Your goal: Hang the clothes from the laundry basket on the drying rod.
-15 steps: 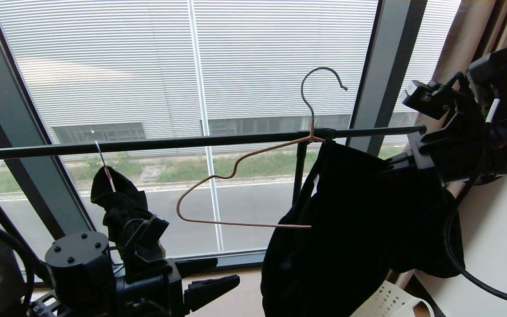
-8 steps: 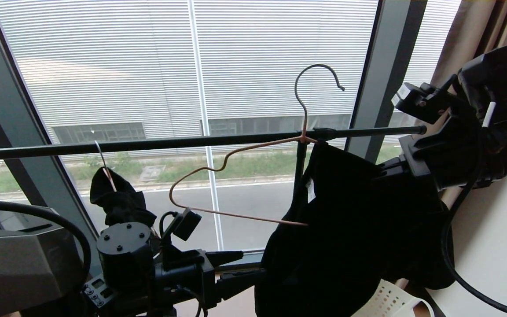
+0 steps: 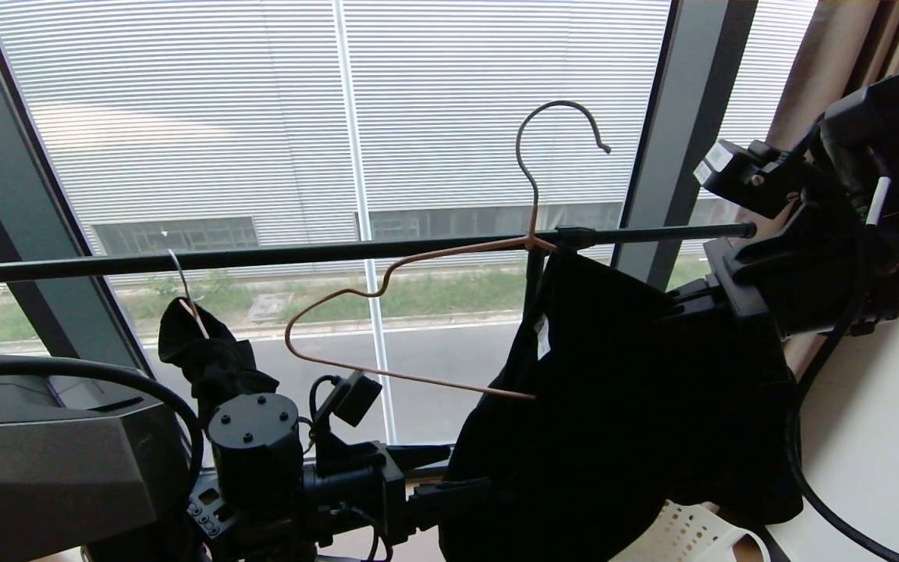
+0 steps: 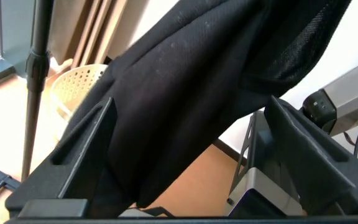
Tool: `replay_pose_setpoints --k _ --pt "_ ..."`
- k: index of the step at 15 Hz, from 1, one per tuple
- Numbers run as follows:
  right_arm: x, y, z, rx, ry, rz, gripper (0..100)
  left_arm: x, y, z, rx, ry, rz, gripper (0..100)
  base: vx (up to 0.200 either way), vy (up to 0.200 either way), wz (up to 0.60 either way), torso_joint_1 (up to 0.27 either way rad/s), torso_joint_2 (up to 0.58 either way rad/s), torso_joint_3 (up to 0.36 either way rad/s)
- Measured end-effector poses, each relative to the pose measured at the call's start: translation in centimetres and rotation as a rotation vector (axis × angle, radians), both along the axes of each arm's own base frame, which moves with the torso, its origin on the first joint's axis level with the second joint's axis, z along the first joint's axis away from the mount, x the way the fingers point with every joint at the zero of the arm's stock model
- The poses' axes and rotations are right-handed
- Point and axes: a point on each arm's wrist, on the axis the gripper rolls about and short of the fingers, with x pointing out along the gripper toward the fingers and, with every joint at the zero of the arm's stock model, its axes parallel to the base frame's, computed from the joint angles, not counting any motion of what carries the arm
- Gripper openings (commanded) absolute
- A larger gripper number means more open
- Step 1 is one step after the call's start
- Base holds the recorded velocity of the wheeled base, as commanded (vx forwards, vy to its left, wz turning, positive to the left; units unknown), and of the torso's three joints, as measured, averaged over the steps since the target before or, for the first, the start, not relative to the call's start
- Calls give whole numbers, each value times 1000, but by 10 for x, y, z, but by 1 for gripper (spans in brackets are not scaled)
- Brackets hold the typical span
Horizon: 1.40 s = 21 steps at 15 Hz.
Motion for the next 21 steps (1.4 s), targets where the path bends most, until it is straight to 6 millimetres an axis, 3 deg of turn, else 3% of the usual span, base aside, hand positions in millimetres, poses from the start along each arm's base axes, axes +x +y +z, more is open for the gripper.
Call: replay_pose_setpoints --k 10,21 --pt "-1 -12 -3 -1 9 -40 0 1 4 -3 12 7 28 0 0 0 0 0 0 0" --pt "-3 -37 -12 10 -46 -132 0 11 45 9 2 -9 171 0 0 0 0 0 0 0"
